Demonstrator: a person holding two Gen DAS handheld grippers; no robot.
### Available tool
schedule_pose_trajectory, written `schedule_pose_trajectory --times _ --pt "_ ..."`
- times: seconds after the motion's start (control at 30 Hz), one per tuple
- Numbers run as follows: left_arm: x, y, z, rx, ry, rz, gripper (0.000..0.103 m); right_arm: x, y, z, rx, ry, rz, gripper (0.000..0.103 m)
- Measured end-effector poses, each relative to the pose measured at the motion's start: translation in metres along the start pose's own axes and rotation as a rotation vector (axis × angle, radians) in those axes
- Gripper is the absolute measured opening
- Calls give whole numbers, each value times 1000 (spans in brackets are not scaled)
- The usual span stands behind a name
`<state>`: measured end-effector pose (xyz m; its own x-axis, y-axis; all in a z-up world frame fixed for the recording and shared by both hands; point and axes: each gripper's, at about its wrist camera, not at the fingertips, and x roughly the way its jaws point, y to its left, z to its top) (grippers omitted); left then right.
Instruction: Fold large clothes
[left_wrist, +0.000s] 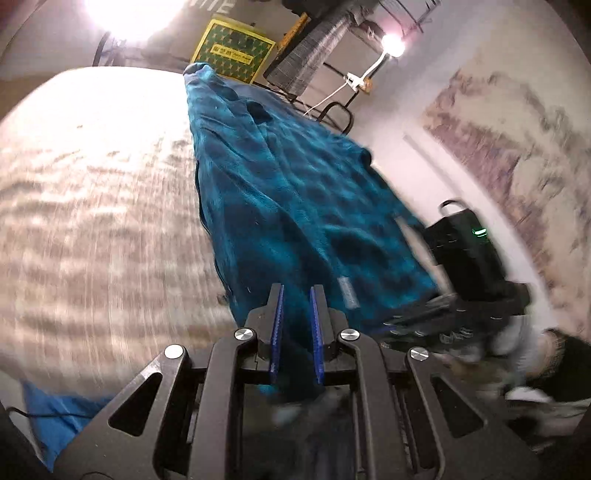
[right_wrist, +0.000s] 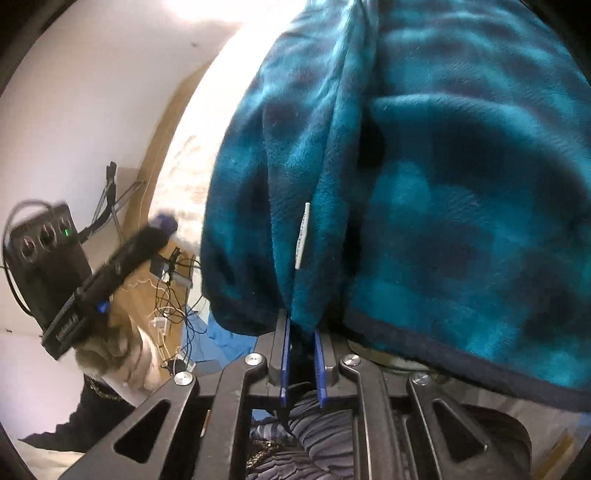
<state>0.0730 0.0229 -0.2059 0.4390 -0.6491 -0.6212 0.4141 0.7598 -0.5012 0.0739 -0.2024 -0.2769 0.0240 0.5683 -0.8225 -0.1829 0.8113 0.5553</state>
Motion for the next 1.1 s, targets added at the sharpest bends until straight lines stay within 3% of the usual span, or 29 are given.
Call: schedule_pose_trajectory --times 0.1,0.17,0.2,0.37,0.47,0.57,0.7,0.87,1.0,1.1 --pt "38 7 -2 -4 99 35 11 -4 6 3 -16 -13 12 24" --pt "43 7 0 1 100 35 11 -19 12 -2 -35 -60 13 41" --pt "42 5 4 5 102 42 11 -35 14 -2 -50 -115 5 42" --pt "22 -11 32 56 35 81 11 -104 7 5 -39 -343 36 58" --pt "8 -21 57 94 -32 112 11 -149 -3 5 -57 -483 -51 65" --pt "-6 -27 82 99 -106 114 11 -196 -21 -1 -40 -604 -151 67" --pt "-14 -36 114 98 -160 109 11 -252 -49 -17 78 -729 -276 67" --pt "-19 -59 159 133 -192 96 11 -325 -100 -48 321 -886 -265 74" --pt "-14 -82 185 150 -208 78 11 -365 -130 -70 389 -984 -275 76" --pt "1 -108 201 179 -186 61 11 -383 -168 -85 426 -994 -311 77"
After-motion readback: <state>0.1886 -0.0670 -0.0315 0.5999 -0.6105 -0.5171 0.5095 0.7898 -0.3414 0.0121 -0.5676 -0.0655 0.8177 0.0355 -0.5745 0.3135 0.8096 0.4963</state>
